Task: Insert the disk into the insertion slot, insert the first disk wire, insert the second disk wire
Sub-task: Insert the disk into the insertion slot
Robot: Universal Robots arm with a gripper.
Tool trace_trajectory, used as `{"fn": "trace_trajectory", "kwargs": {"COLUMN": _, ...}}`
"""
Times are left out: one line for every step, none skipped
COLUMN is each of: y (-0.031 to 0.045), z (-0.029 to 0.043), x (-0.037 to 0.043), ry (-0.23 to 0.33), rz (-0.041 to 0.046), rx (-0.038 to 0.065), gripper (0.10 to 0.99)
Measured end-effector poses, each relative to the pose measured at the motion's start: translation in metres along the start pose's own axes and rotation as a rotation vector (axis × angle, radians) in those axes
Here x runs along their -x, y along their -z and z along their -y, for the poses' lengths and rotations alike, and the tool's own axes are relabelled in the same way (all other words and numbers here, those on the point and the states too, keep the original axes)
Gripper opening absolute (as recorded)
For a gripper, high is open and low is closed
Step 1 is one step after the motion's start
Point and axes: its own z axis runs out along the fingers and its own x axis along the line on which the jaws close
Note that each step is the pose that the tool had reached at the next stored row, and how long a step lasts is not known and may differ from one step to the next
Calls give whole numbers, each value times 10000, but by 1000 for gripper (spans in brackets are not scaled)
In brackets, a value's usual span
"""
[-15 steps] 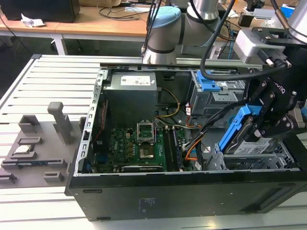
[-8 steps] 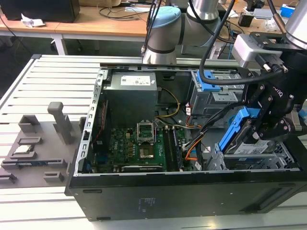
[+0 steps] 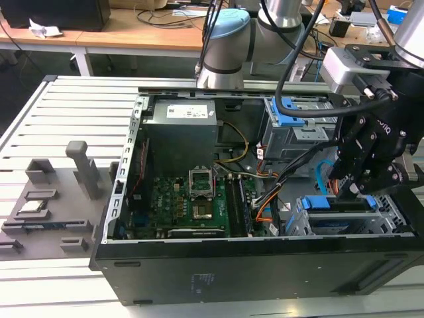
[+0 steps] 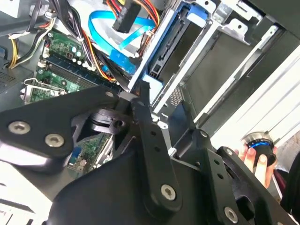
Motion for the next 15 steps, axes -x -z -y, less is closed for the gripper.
{"fn": "trace_trajectory", "kwargs": {"y": 0, "z": 0, "x": 0, "ry": 0, "rz": -3, "rx": 0, "gripper": 353}}
{"fn": "trace_trajectory", "kwargs": {"y": 0, "z": 0, "x": 0, "ry": 0, "rz": -8, "rx": -1, "gripper": 231}}
{"fn": "trace_trajectory", "kwargs": {"y": 0, "z": 0, "x": 0, "ry": -1, "rz": -11, "rx": -1, "gripper": 169}}
{"fn": "trace_trajectory", "kwargs": {"y": 0, "z": 0, "x": 0, "ry": -1, "rz": -14, "rx": -1, "gripper": 110}}
{"fn": "trace_trajectory", "kwargs": {"y": 0, "z": 0, "x": 0, "ry": -1, "rz": -15, "rx": -1, "gripper": 110}}
{"fn": "trace_trajectory", "kwargs": {"y": 0, "z": 0, "x": 0, "ry": -1, "rz": -18, "rx": -1, "gripper": 106}}
{"fn": "trace_trajectory", "kwargs": {"y": 0, "z": 0, "x": 0, "ry": -1, "rz": -19, "rx": -1, "gripper": 106}}
{"fn": "trace_trajectory", "kwargs": {"y": 0, "z": 0, "x": 0, "ry": -1, "rz": -22, "rx": -1, "gripper": 106}}
{"fn": "trace_trajectory", "kwargs": {"y": 0, "z": 0, "x": 0, "ry": -1, "rz": -24, "rx": -1, "gripper": 106}}
{"fn": "trace_trajectory", "kwargs": {"y": 0, "z": 0, "x": 0, "ry": -2, "rz": -47, "rx": -1, "gripper": 106}}
{"fn": "trace_trajectory", "kwargs": {"y": 0, "z": 0, "x": 0, "ry": -3, "rz": -69, "rx": -2, "gripper": 106}}
{"fn": "trace_trajectory", "kwargs": {"y": 0, "z": 0, "x": 0, "ry": -3, "rz": -71, "rx": -1, "gripper": 106}}
{"fn": "trace_trajectory", "kwargs": {"y": 0, "z": 0, "x": 0, "ry": -3, "rz": -73, "rx": -2, "gripper": 106}}
{"fn": "trace_trajectory", "kwargs": {"y": 0, "z": 0, "x": 0, "ry": -3, "rz": -76, "rx": -2, "gripper": 106}}
{"fn": "trace_trajectory", "kwargs": {"y": 0, "z": 0, "x": 0, "ry": -4, "rz": -80, "rx": -2, "gripper": 106}}
